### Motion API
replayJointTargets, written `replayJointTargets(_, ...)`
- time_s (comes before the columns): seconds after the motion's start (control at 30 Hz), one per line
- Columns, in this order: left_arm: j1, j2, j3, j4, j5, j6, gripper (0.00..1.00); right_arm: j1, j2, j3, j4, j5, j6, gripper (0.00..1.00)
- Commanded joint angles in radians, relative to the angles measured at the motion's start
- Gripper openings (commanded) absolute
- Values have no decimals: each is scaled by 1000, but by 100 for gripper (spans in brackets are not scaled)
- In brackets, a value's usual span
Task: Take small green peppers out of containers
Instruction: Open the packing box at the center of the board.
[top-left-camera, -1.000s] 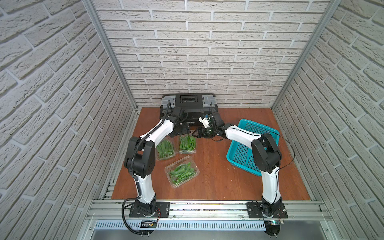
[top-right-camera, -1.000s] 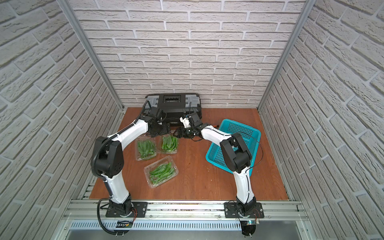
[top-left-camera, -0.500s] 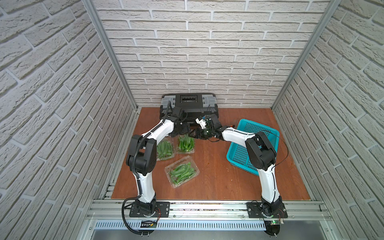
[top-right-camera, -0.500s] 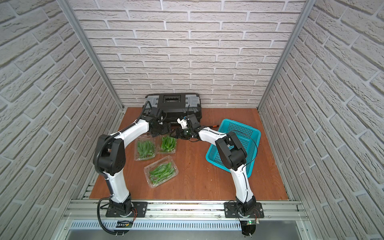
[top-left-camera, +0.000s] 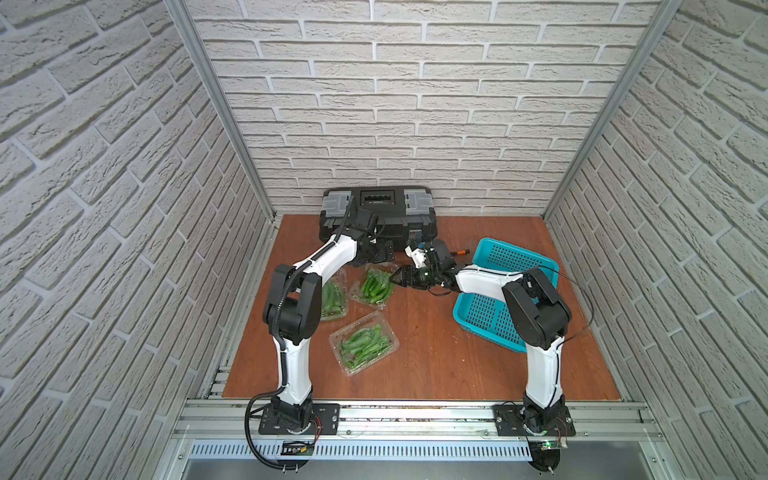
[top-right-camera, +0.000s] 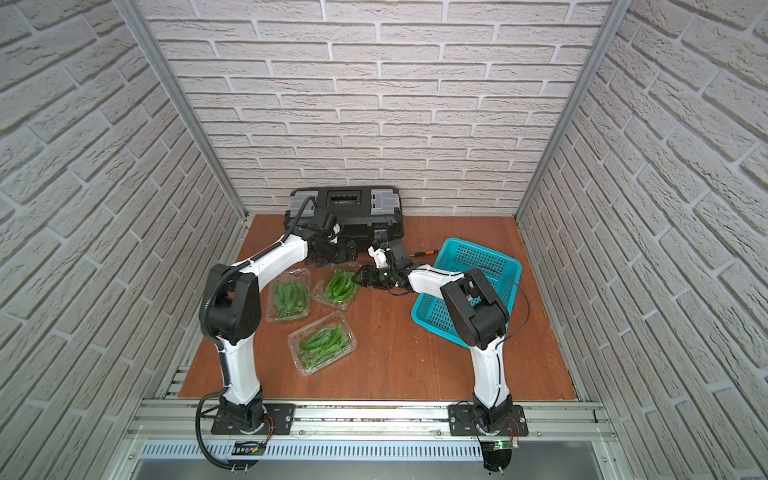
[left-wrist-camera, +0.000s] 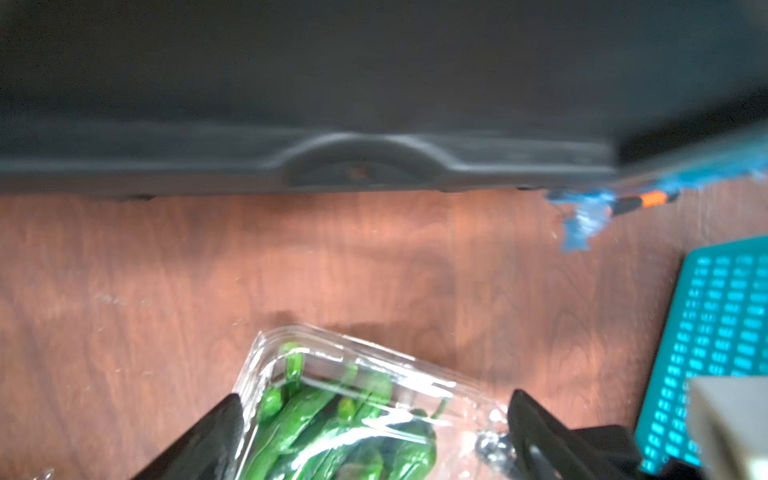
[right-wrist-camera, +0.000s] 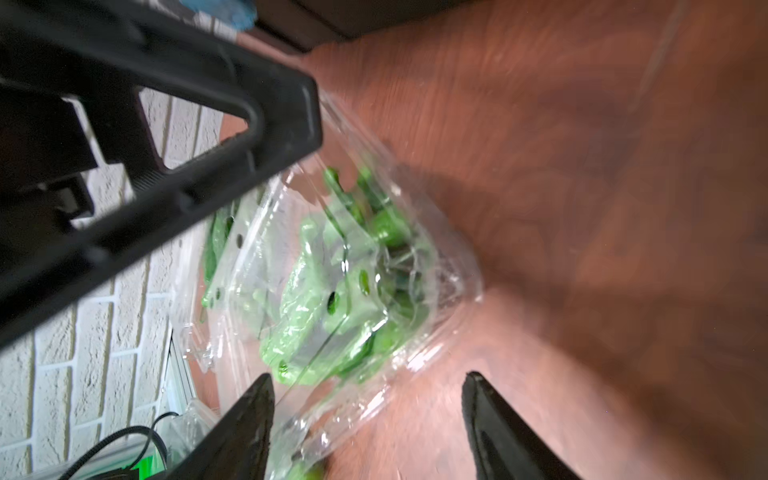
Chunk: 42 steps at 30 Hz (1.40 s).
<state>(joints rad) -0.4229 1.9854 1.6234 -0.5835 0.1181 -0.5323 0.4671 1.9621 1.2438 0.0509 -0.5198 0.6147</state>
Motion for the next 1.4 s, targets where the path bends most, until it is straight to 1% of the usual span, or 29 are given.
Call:
replayJointTargets(0.0, -42, -5, 37, -81, -67, 102, 98, -22, -82, -34, 92, 46, 7, 71)
replayJointTargets(0.1, -82, -21, 44, -137, -132, 164, 98, -41, -104, -65, 110, 72, 34, 71)
replayJointTargets(0.33, -189, -31, 54, -261, -312, 304, 98, -67, -122, -61, 43, 169, 54, 69)
replayJointTargets(0.43, -220, -13, 60, -303, -358, 343, 97, -86, -123, -63, 51, 178, 87, 69)
replayJointTargets(0.57, -235, 5, 63, -315, -416, 348, 92, -97, -124, -64, 46, 177, 87, 69)
replayJointTargets(0.77, -238, 3, 68, -291, -431, 334, 83, -97, -135, -84, 35, 164, 74, 69)
replayJointTargets(1.0, -237, 35, 81, -318, -448, 349, 77, -97, -156, -111, 30, 165, 67, 69)
replayJointTargets(1.37, -246, 35, 102, -315, -422, 359, 77, -98, -161, -114, 28, 164, 60, 69)
